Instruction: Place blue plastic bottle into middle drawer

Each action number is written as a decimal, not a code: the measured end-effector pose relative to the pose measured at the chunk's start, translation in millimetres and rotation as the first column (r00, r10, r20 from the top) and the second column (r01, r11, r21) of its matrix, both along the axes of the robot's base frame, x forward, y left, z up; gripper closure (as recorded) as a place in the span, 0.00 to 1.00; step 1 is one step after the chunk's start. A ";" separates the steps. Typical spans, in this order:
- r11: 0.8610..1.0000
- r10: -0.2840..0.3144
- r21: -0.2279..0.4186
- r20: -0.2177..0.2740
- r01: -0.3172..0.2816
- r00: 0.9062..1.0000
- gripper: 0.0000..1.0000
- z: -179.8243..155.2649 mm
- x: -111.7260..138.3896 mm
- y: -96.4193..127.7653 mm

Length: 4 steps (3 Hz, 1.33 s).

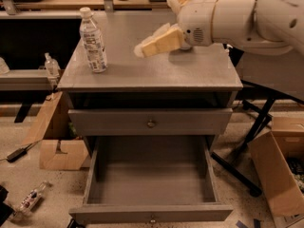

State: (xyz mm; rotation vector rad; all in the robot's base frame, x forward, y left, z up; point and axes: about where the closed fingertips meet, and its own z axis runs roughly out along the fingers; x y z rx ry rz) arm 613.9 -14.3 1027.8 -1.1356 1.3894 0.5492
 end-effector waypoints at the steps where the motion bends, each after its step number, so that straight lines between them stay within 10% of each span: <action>1: 0.994 -0.010 0.107 0.027 0.007 1.000 0.00 -10.6 54.1 37.4; 2: 0.985 0.008 0.172 0.021 -0.011 1.000 0.00 -23.8 118.8 90.6; 4: 0.982 0.098 0.164 -0.053 -0.089 0.994 0.00 -61.1 141.8 160.0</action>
Offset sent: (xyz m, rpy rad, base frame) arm 0.1843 0.1273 -0.0267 0.2378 -0.0240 -0.0012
